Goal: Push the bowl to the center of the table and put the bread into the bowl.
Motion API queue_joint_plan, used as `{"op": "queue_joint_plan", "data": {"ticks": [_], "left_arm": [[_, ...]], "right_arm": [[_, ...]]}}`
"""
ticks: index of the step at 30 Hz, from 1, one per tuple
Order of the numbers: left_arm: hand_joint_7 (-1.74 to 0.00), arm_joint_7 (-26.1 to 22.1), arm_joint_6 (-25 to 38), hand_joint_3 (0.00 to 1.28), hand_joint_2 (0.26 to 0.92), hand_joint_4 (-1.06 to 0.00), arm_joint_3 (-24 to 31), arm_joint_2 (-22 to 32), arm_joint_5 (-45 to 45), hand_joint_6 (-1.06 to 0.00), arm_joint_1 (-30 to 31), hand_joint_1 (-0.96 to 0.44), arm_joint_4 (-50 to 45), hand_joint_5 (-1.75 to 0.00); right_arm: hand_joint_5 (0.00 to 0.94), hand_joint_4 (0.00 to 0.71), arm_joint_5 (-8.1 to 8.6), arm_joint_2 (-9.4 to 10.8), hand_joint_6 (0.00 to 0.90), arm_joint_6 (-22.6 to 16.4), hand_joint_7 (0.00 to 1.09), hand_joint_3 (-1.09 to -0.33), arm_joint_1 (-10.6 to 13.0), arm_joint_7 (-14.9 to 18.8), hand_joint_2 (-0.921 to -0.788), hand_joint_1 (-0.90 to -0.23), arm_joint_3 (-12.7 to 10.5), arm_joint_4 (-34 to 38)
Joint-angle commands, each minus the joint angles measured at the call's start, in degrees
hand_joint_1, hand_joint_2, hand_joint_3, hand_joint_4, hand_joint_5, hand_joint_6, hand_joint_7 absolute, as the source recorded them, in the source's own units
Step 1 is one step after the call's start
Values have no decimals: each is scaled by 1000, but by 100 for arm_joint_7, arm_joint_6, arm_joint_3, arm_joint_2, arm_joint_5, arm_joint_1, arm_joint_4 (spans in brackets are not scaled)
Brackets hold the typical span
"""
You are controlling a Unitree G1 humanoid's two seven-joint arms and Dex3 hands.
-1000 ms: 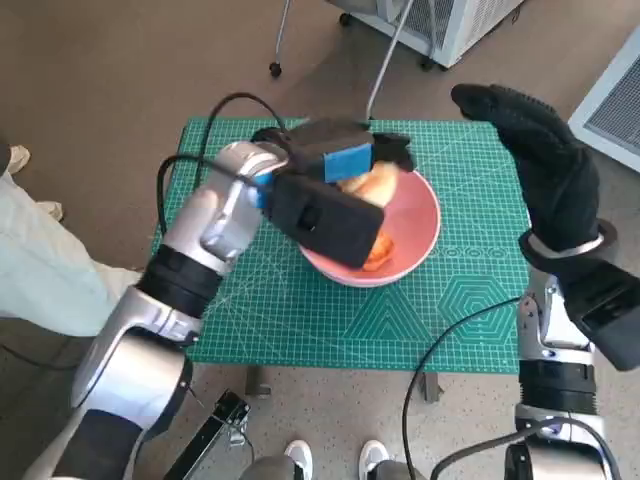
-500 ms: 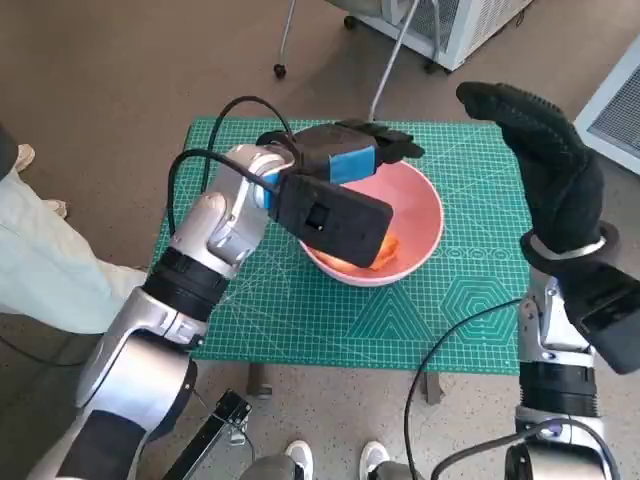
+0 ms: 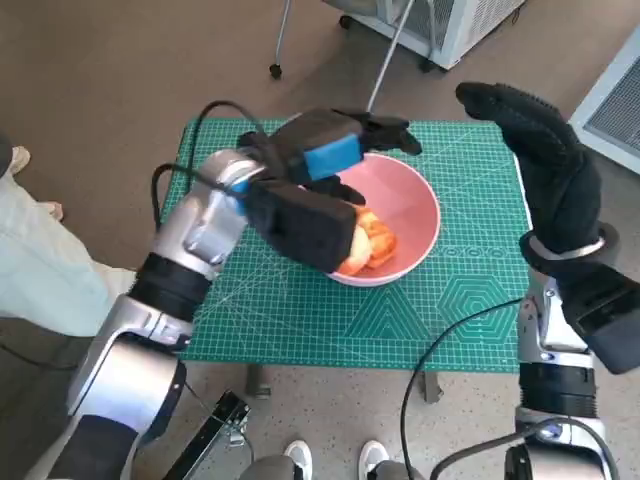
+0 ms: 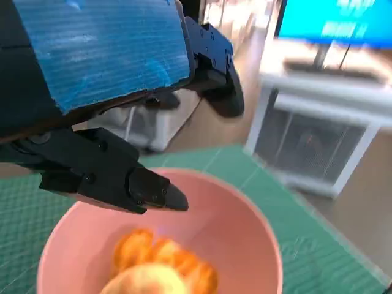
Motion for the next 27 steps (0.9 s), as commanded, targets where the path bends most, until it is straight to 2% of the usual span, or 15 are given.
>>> {"op": "queue_joint_plan", "data": {"ticks": [1,4,7,8,9,11,12,15,19,27], "left_arm": [[-1323,364,-335,163,918,-477,472,124,-435,-556,326,-351,-103,-902],[-1371,640,-679,195,920,-407,798,108,-749,-531,550,-356,-165,-900],[-1412,864,-1036,226,921,-351,1112,57,-1094,-498,778,-355,-230,-787],[-1172,914,-1103,187,892,-344,1181,41,-1171,-429,832,-329,-251,-704],[-965,1014,-1155,134,888,-363,1286,6,-1276,-412,943,-311,-337,-604],[-734,1175,-1226,71,901,-400,1440,-59,-1425,-402,1119,-321,-479,-445],[-630,1235,-1248,53,908,-419,1494,-88,-1476,-400,1184,-332,-534,-355],[-492,1462,-1177,39,917,-436,1672,-238,-1647,-388,1518,-351,-964,-225],[-434,1698,-980,46,920,-427,1783,-398,-1724,-364,1933,-341,-1579,-163],[-610,1773,-535,70,921,-411,1966,-581,-2048,-219,2611,-314,-2499,-107]], "right_arm": [[19,223,-1,6,-1,64,584,-759,35,-4,-921,-649,6,41],[19,223,19,10,-1,67,585,-759,8,-3,-921,-649,0,41],[19,224,19,23,-1,51,586,-758,-30,-22,-921,-649,-11,66],[19,224,19,28,-1,46,586,-758,-43,-28,-921,-649,-15,79],[19,224,6,41,-1,40,587,-757,-62,-50,-921,-649,-17,92],[19,225,-21,60,-1,27,585,-757,-102,-92,-921,-648,-22,128],[19,225,-33,66,-1,20,583,-757,-123,-109,-921,-645,-25,151],[19,225,-110,90,-1,-8,569,-757,-196,-219,-921,-640,-29,222],[19,226,-241,118,-1,-38,557,-762,-265,-386,-921,-638,-22,279],[18,227,-458,178,-1,-28,560,-777,-316,-690,-921,-642,-8,280]]}}
